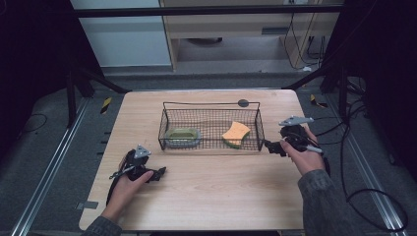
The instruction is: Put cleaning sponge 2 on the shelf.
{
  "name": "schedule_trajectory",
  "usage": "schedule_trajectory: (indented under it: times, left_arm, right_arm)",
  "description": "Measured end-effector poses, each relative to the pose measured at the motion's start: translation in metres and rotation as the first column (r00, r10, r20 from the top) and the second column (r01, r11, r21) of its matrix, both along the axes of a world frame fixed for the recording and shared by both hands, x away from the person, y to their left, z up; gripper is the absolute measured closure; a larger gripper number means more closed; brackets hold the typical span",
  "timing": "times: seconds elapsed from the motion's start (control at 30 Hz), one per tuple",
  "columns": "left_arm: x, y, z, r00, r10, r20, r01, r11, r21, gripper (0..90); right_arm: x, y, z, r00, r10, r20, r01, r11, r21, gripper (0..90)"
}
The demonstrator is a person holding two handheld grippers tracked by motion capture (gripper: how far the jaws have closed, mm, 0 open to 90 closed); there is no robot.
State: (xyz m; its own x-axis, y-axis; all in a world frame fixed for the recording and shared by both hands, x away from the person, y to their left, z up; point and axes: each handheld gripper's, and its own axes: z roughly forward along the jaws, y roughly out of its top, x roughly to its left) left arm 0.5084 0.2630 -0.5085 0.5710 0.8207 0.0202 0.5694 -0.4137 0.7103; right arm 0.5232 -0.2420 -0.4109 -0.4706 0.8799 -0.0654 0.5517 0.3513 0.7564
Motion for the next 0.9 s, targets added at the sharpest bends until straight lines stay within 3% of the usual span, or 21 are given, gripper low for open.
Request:
schedule_trajectory:
  times: [0.4, 0.57, 0.9]
  left_arm:
    - [0.0, 0.0, 0.0, 1.0, 0.002, 0.0, -0.002, 1.0, -0.001, 0.0]
    - [0.0, 0.0, 0.0, 1.0, 0.002, 0.0, -0.002, 1.0, -0.001, 0.0]
    - [0.0, 0.0, 0.0, 1.0, 0.002, 0.0, -0.002, 1.0, -0.001, 0.0]
  right_arm:
    - [-0.006, -0.019, -0.046, 0.9969, -0.062, -0.047, 0.063, 0.998, 0.009, 12.3]
    - [-0.002, -0.019, -0.063, 0.9935, -0.078, -0.083, 0.079, 0.997, 0.004, 12.3]
    - [0.012, -0.022, -0.083, 0.9869, -0.136, -0.086, 0.139, 0.99, 0.031, 11.6]
